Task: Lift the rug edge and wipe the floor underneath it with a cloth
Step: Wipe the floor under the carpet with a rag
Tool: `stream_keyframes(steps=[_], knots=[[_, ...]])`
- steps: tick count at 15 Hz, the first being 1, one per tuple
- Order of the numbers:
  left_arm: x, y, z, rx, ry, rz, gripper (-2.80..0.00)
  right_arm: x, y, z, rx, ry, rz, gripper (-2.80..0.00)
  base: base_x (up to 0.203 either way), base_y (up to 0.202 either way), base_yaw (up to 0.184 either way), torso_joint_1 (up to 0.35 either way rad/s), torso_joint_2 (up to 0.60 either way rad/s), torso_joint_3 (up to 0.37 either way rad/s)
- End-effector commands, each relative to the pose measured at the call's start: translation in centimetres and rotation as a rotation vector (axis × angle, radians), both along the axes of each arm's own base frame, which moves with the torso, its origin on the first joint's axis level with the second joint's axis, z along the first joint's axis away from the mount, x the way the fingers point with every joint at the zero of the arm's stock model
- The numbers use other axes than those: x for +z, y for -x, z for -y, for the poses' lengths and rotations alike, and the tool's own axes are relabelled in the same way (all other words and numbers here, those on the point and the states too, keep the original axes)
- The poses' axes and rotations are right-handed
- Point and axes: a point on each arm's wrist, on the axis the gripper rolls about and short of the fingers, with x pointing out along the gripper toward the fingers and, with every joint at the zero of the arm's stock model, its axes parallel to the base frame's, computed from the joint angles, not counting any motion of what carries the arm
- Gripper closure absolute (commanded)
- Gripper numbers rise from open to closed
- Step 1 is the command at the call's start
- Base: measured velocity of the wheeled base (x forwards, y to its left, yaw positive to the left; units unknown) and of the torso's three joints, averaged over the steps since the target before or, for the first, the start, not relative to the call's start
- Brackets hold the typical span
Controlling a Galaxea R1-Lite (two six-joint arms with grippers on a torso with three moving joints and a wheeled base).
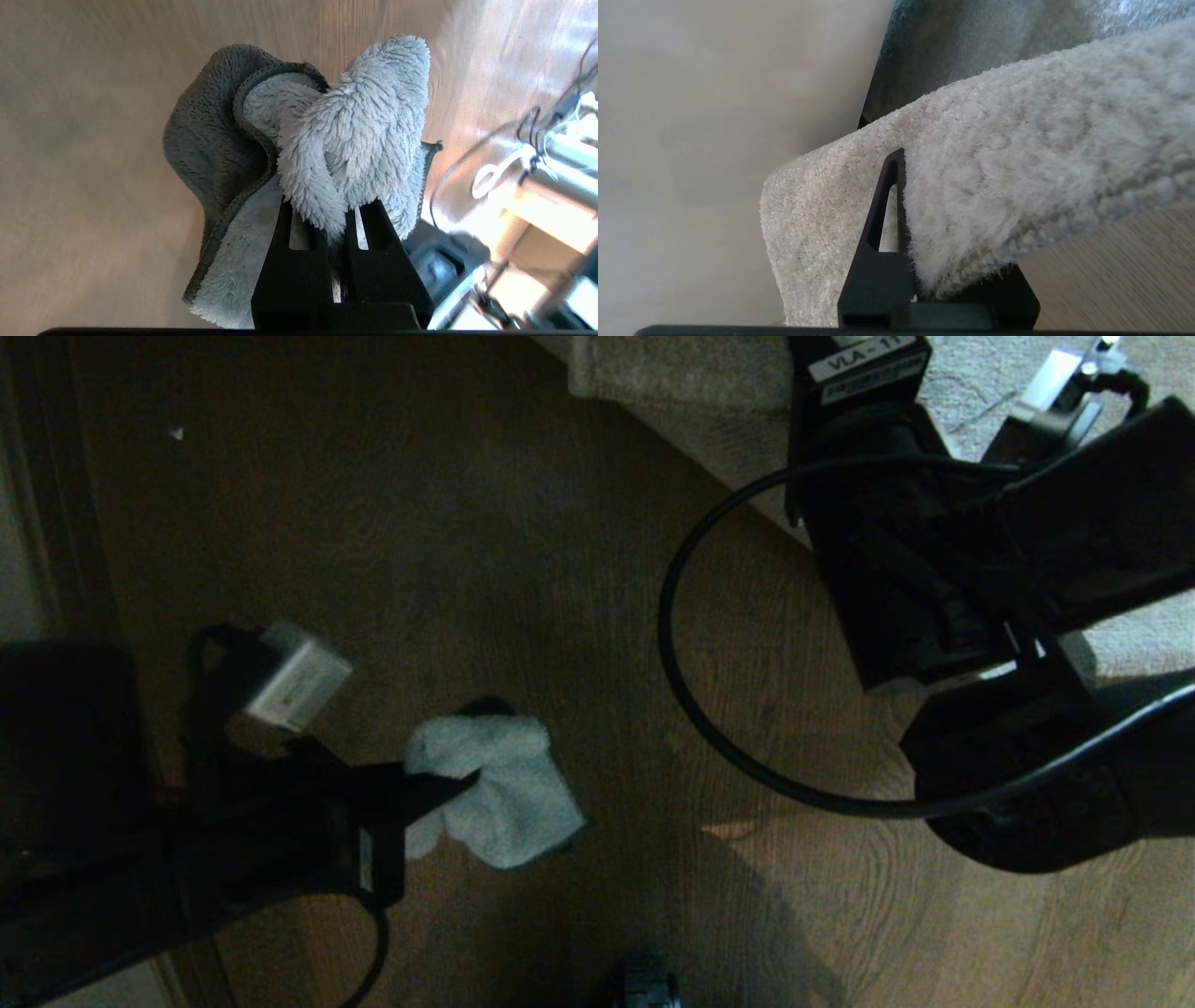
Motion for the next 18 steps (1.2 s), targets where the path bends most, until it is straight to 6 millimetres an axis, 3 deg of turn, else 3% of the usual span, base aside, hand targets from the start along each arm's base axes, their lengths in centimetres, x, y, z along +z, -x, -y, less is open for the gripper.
stream_keyframes(steps=[1, 4, 8, 15, 18], knots=[[-1.8, -2.6, 2.2, 0.011, -0.007, -0.004, 0.0, 0.3, 0.1, 0.3, -0.004, -0.038, 0.032, 0.0, 0.0, 0.0, 0.0, 0.0, 0.0, 0.0], [-2.4, -5.0, 4.2, 0.034, 0.062, 0.091, 0.0, 0.2, 0.0, 0.2, -0.005, -0.036, 0.03, 0.0, 0.0, 0.0, 0.0, 0.0, 0.0, 0.0], [-0.8, -7.8, 6.7, 0.041, 0.121, 0.167, 0.0, 0.0, -0.2, 0.1, -0.005, -0.032, 0.026, 0.0, 0.0, 0.0, 0.0, 0.0, 0.0, 0.0], [-1.4, -10.9, 10.2, 0.046, 0.145, 0.203, 0.0, 0.1, -0.6, 0.3, -0.018, -0.036, 0.03, 0.0, 0.0, 0.0, 0.0, 0.0, 0.0, 0.0], [0.1, -12.8, 11.4, 0.108, 0.217, 0.291, 0.0, 0.1, -0.6, 0.3, -0.02, -0.036, 0.03, 0.0, 0.0, 0.0, 0.0, 0.0, 0.0, 0.0]])
